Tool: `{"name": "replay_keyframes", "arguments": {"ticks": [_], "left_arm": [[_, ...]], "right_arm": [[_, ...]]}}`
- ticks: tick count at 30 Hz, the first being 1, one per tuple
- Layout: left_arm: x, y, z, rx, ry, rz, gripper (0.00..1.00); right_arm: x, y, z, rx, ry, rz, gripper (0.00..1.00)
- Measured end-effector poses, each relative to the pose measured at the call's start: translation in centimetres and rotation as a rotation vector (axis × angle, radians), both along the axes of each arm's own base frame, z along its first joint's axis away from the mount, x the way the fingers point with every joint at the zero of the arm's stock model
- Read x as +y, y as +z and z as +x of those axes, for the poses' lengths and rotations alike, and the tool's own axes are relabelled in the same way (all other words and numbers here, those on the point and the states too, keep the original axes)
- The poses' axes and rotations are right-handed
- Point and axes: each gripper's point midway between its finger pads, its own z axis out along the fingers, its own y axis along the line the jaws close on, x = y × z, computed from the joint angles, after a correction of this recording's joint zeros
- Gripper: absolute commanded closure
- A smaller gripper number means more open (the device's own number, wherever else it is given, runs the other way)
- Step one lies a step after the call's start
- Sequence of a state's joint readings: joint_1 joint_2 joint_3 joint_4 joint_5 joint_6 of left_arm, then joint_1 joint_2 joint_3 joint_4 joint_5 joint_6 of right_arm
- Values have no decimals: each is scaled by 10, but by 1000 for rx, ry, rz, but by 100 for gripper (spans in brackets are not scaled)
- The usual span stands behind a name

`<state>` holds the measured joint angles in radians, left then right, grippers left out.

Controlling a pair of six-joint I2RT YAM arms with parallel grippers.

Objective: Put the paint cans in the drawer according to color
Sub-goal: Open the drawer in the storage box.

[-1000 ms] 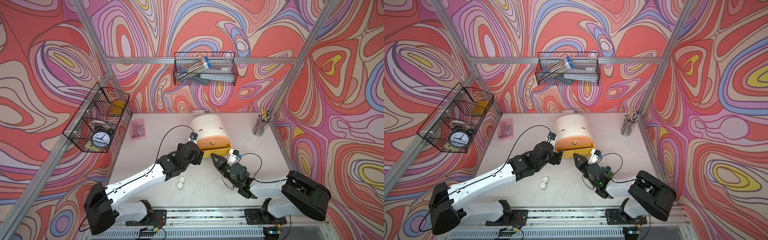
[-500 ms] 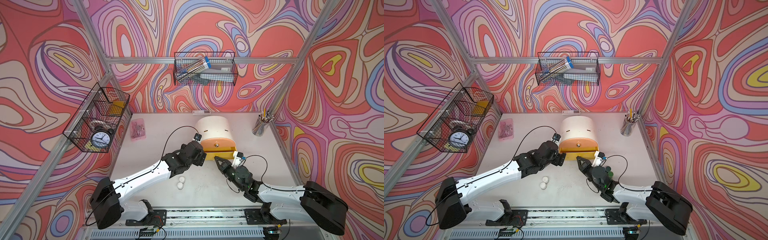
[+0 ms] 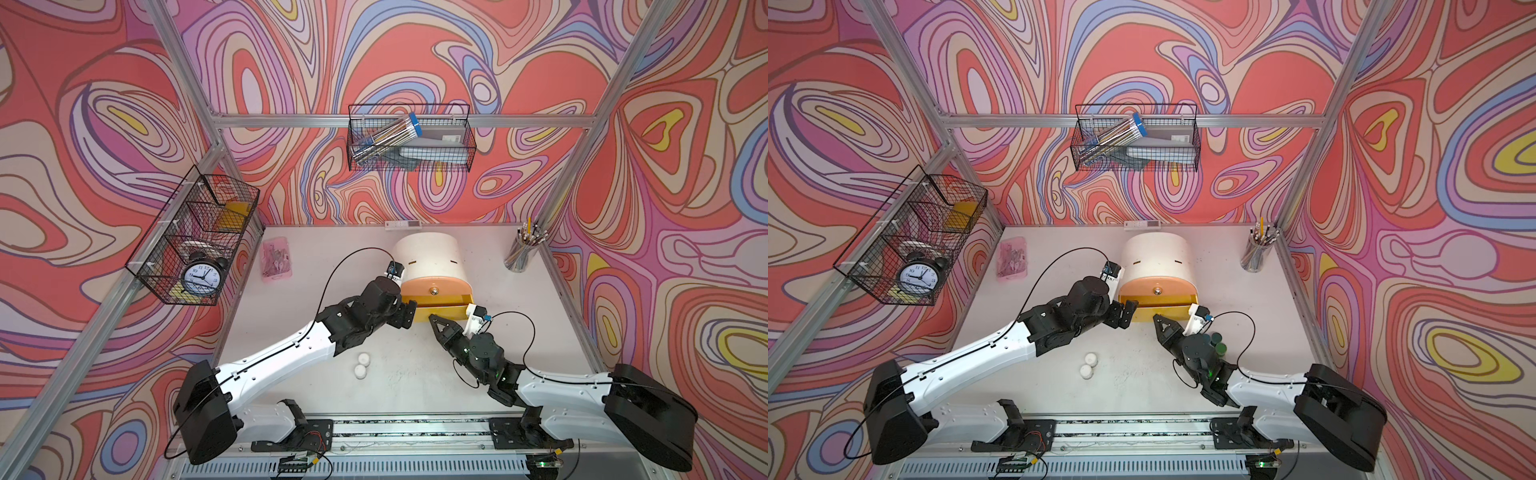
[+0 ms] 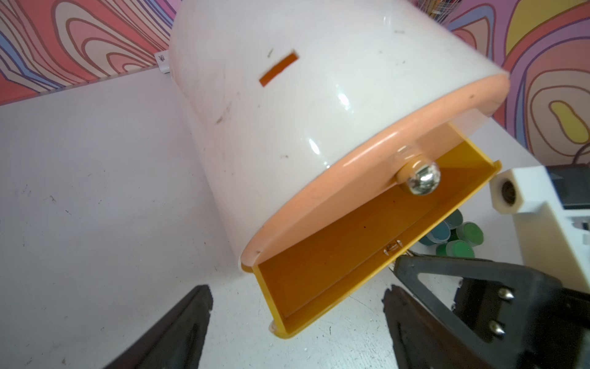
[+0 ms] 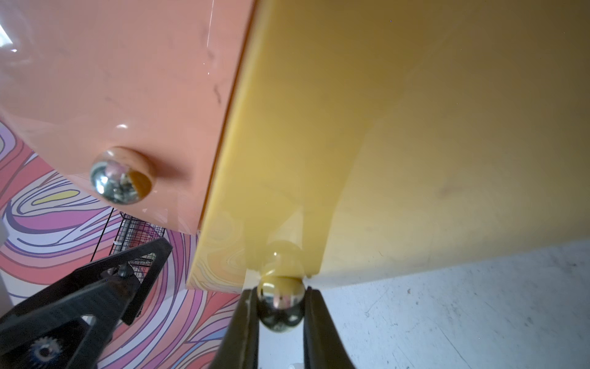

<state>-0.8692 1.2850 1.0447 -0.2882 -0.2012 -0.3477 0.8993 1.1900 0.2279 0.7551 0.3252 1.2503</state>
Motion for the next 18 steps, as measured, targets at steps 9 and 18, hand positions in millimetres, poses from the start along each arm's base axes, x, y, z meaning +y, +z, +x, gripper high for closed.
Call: {"name": "replay_keyframes", "arguments": {"ticks": [9,18], "left_arm": [[-17,0,23,-5,20,54,9],[-12,-5,37,-65,89,82,9]], "right_arm": [[1,0,0,-3,6,-1,87],[1,1,-5,1,30,-21,87]]}}
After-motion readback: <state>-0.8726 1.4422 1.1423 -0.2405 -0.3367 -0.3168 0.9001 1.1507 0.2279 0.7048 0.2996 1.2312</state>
